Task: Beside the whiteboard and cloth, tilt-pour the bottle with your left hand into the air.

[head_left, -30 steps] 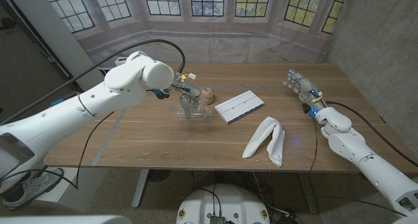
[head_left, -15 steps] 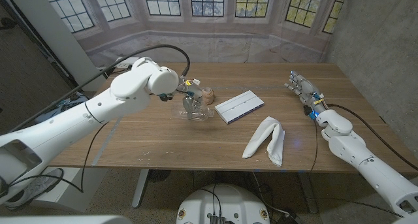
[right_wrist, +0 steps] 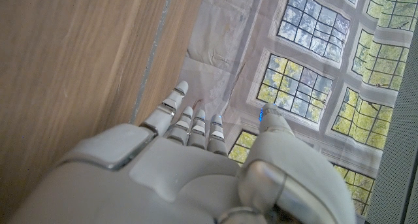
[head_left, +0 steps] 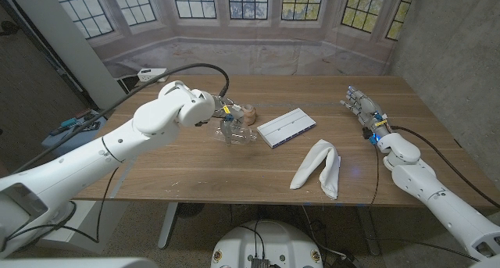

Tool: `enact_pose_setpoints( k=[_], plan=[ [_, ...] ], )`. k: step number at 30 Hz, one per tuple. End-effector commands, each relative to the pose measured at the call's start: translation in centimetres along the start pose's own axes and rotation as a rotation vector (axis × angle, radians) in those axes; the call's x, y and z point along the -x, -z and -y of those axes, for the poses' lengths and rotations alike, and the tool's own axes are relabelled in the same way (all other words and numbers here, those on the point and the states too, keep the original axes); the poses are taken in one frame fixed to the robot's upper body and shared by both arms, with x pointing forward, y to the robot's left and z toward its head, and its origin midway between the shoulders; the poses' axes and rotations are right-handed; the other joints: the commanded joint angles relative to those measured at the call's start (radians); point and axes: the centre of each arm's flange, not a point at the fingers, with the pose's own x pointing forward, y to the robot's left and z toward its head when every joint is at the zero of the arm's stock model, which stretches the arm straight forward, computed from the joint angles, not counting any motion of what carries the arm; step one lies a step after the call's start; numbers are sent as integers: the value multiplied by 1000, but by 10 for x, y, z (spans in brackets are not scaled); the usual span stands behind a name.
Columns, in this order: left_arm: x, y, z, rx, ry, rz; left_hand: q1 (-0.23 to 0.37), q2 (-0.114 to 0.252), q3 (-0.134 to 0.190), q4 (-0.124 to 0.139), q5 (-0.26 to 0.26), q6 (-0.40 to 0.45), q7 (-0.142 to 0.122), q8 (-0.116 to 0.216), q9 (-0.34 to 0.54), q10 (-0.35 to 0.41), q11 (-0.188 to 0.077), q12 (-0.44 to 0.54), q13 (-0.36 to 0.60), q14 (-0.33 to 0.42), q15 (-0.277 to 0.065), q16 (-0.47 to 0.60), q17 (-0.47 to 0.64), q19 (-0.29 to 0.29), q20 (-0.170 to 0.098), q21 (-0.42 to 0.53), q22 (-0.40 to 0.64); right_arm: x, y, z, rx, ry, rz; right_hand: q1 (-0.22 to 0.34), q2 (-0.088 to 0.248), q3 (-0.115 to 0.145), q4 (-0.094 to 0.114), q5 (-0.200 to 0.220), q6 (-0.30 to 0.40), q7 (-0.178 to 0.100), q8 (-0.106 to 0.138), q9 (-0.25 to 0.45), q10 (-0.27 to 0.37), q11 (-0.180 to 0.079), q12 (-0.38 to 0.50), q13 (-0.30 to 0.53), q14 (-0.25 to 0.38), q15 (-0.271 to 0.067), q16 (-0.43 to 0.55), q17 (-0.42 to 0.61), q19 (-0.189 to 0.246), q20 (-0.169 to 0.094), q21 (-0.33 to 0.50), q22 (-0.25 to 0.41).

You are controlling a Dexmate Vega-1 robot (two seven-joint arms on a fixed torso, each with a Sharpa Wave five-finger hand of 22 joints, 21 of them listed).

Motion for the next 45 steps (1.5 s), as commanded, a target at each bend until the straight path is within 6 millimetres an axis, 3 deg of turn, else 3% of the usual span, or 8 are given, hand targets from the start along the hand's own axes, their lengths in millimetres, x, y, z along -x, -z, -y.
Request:
enact_pose_setpoints(
  k=[1, 24, 45],
  plan=[
    [-3, -7, 1, -55, 40, 11, 109, 156, 17, 5, 5, 166, 22, 32, 0, 36, -44, 3, 11, 60, -62, -10, 2, -3, -9, -3, 2, 4, 5, 1, -20, 10, 10, 11, 1, 3, 1, 4, 9, 0, 5, 2, 6, 2, 2, 5, 7, 1, 7, 1, 10, -1, -1, 2],
    [-19, -9, -24, -246, 158, 17, 114, 156, 24, 2, 6, 174, 12, 45, -3, 40, -50, 0, 22, 51, -61, -17, 13, -14, -9, -9, 2, 12, 12, 6, -68, 39, 42, 14, 0, 4, -1, 5, 10, 1, 5, 2, 5, -1, 2, 5, 8, 2, 7, 1, 13, 0, -2, 2],
    [-28, -18, -20, -376, 237, -15, 114, 161, 29, 3, 8, 181, 17, 57, -7, 55, -53, 1, 34, 55, -60, -14, 26, -16, -8, -12, 2, 11, 16, -2, -78, 47, 62, 16, 0, 4, -1, 5, 11, 2, 5, 2, 9, 2, 3, 5, 9, 3, 7, 0, 14, 3, -2, 2]
  ],
)
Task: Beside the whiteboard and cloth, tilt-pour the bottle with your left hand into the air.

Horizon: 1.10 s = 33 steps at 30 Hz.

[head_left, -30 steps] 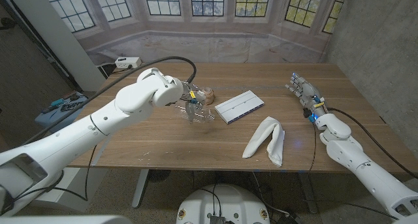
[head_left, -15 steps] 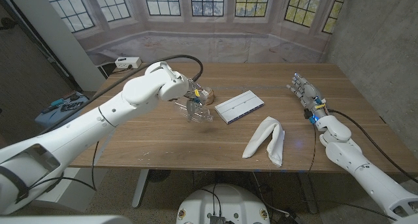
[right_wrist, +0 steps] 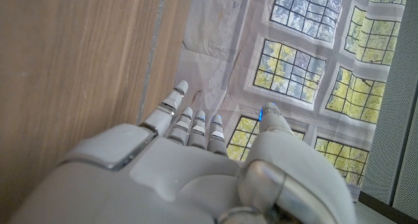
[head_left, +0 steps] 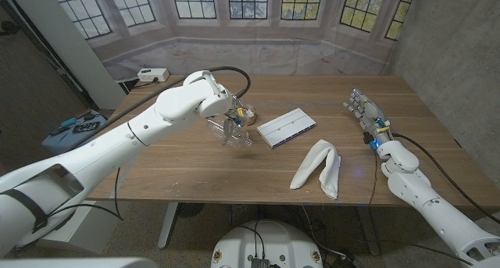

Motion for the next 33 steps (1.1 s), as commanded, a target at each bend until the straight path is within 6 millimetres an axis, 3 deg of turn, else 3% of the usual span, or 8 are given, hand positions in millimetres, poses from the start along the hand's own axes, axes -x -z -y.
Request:
enact_pose_setpoints(
  k=[1, 33],
  plan=[
    [-5, -4, 2, -71, 41, -23, 113, 161, 22, 10, 5, 181, 16, 58, 1, 59, -47, 6, 33, 59, -59, 10, 10, -3, -3, -4, 1, -3, 0, -6, -3, 0, 11, 8, 0, 4, -1, 5, 12, 1, 5, 2, 10, 3, 3, 5, 9, 3, 6, 0, 8, -3, -2, 2],
    [-13, -7, -3, -139, 94, -71, 108, 161, 26, 11, 10, 180, 21, 70, -4, 65, -47, 2, 50, 64, -56, 9, 23, -2, -1, -6, 2, -12, 2, -4, -16, 0, 18, 11, 0, 5, -1, 5, 17, 1, 6, 2, 12, 2, 3, 5, 10, 2, 7, 1, 9, -2, -3, 2]
  ],
)
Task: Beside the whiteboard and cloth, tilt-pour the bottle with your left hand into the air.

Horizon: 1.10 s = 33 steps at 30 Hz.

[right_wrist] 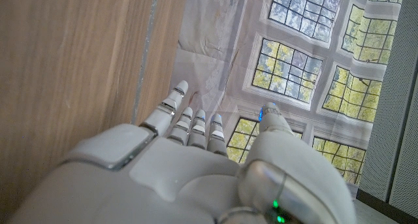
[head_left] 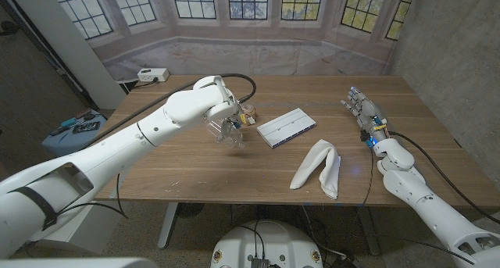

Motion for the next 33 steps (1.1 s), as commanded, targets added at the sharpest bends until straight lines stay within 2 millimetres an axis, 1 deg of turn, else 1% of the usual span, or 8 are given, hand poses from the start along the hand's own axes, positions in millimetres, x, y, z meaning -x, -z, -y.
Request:
enact_pose_setpoints(
  k=[1, 16, 21, 24, 25, 26, 27, 33],
  plan=[
    [-3, 0, -4, -16, 18, -2, 108, 160, 21, 16, 10, 180, 17, 70, 0, 64, -52, 4, 51, 64, -56, 5, 5, -2, -1, -6, 2, -1, 1, 3, -6, 2, 5, 11, 0, 5, -1, 5, 6, 0, 6, 2, 7, -5, 3, 5, 9, -1, 7, 1, 9, -2, -3, 2],
    [-5, 1, -11, -26, 27, 3, 110, 164, 25, 15, 12, 185, 17, 77, -2, 66, -50, 2, 59, 66, -60, 7, 13, 1, 0, -6, 3, 1, 3, 6, -16, 9, 8, 11, 0, 5, 0, 5, 7, 0, 6, 2, 8, -5, 3, 5, 9, -2, 7, 1, 8, -3, -4, 2],
    [-7, -3, -11, -56, 27, -5, 112, 164, 27, 13, 13, 188, 13, 82, -1, 70, -51, 2, 63, 69, -58, 6, 14, 1, 0, -6, 3, 3, 3, 9, -8, 12, 9, 12, 0, 5, 0, 5, 7, 0, 6, 2, 8, -4, 3, 5, 9, -2, 6, 1, 9, -3, -4, 2],
    [-7, -4, -12, -45, 29, -1, 111, 164, 28, 13, 14, 188, 14, 84, -1, 72, -51, 3, 65, 70, -60, 6, 15, 1, 1, -6, 3, 4, 2, 11, -7, 14, 12, 12, 0, 5, 0, 5, 7, 2, 5, 2, 8, -3, 3, 5, 10, 0, 7, 1, 10, -1, -3, 2],
    [-7, -4, -12, -50, 28, -4, 111, 164, 29, 13, 14, 187, 21, 85, 0, 73, -47, 3, 66, 71, -61, 4, 13, 3, 0, -6, 3, 4, 2, 11, -7, 13, 12, 13, 0, 5, 0, 5, 7, 1, 5, 2, 11, -1, 4, 5, 10, -1, 7, 1, 9, -3, -3, 2],
    [-7, -4, -12, -57, 30, -10, 112, 164, 29, 13, 14, 186, 20, 86, 1, 71, -50, 2, 67, 71, -58, 6, 16, 2, 1, -6, 3, 4, 1, 11, -7, 12, 13, 12, 0, 5, 0, 5, 7, 1, 6, 2, 10, -4, 3, 5, 9, -1, 7, 1, 9, -3, -3, 2],
    [-8, -5, -12, -58, 33, -11, 111, 165, 28, 14, 14, 186, 13, 86, 0, 72, -52, 2, 68, 70, -60, 6, 18, 2, 1, -6, 3, 4, 1, 11, -6, 11, 13, 13, 0, 5, 0, 5, 7, 1, 5, 2, 9, 0, 3, 5, 9, -1, 7, 1, 9, -3, -4, 2],
    [-6, -9, -13, -86, 30, -30, 109, 165, 29, 15, 15, 186, 17, 89, -1, 70, -48, 1, 72, 71, -59, 4, 19, 2, 1, -7, 3, 5, 1, 12, -10, 8, 14, 13, 0, 5, 0, 5, 7, 1, 5, 2, 9, -3, 3, 5, 9, 0, 6, 1, 9, -3, -4, 2]
  ],
)
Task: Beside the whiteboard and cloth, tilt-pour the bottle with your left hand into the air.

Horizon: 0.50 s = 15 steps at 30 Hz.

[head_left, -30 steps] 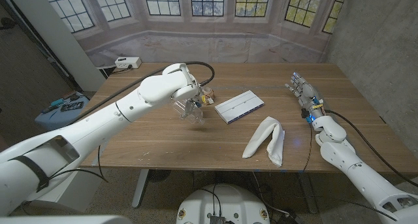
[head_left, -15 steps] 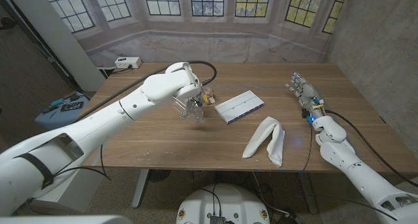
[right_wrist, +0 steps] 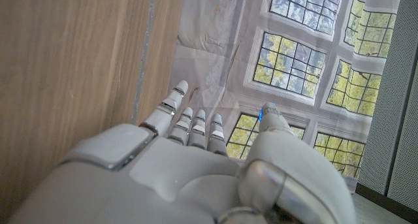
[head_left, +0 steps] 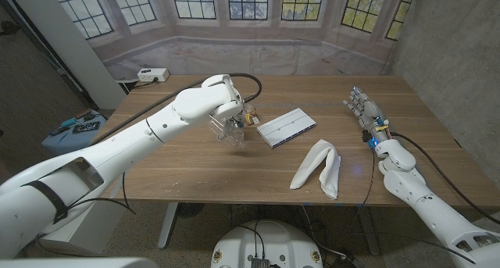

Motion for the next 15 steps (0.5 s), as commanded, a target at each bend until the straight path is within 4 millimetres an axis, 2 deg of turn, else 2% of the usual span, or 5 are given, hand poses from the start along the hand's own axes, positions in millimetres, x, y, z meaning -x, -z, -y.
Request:
enact_pose_setpoints(
  k=[1, 15],
  plan=[
    [0, -6, -3, -36, 8, -30, 110, 165, 25, 19, 7, 187, 18, 84, 4, 65, -54, 3, 44, 69, -61, 3, 5, 2, 1, 1, 4, 3, 0, 4, 0, -4, 2, 13, 0, 5, 0, 5, 7, 1, 5, 2, 8, -2, 3, 5, 9, 0, 6, 1, 9, -3, -4, 2],
    [7, -14, -2, -67, -20, -107, 112, 167, 29, 18, 9, 181, 16, 93, 10, 67, -58, 3, 54, 70, -60, 0, 10, 2, 3, 0, 4, 5, 0, 3, 8, -18, -3, 13, 0, 4, 0, 5, 7, 0, 5, 2, 7, -1, 2, 5, 8, 0, 6, 1, 9, -4, -4, 2]
  ],
)
